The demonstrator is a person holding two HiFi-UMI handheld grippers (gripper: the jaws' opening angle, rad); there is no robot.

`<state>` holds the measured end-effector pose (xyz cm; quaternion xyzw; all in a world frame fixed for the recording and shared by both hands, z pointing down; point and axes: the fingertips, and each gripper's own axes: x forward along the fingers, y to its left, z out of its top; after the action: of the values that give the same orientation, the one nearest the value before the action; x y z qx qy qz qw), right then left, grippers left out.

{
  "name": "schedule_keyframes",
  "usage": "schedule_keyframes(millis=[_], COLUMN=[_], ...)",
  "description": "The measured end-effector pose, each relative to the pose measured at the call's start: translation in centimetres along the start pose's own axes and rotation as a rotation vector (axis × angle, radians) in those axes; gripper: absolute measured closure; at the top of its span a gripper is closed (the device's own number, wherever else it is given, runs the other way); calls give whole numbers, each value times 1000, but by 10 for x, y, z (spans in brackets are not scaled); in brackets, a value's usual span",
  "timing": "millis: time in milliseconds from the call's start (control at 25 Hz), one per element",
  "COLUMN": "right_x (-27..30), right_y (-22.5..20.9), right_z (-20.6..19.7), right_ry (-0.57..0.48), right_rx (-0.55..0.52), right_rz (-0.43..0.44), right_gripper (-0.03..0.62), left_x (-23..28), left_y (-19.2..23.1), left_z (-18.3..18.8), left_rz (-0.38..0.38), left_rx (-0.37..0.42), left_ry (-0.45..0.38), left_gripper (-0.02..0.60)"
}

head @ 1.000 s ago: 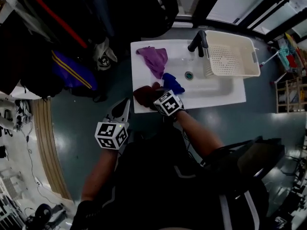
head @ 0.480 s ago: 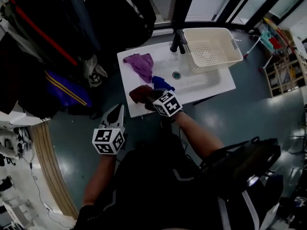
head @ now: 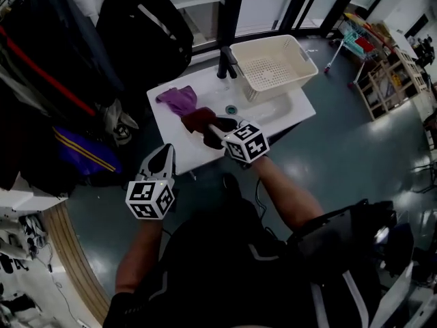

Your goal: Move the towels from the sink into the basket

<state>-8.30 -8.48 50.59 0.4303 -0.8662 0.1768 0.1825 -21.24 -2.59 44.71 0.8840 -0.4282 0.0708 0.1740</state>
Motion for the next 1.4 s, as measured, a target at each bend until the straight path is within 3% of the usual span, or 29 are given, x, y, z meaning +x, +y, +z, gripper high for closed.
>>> schedule_keyframes(millis=[240,600,1040,1400], right_x=[-44,-86,-115,-85], right_y=[-42,-116,-243,-312], right_z=[43,101,134,140], right_ry=[-91,-183,-223,-148], right_rx=[52,33,33,-3], right_rz=[-79,-91,-100,-65], right_gripper=[519,517,517,516], left_x=[29,99,198,246], left_y=[-23,-53,-91,-96], left_z=[33,82,115,126], left_rz=[-63,-77,-5,96], left_rx=[11,20,45,58], left_ry=[-41,-96,-108,-94], left_gripper=[578,578,578,578])
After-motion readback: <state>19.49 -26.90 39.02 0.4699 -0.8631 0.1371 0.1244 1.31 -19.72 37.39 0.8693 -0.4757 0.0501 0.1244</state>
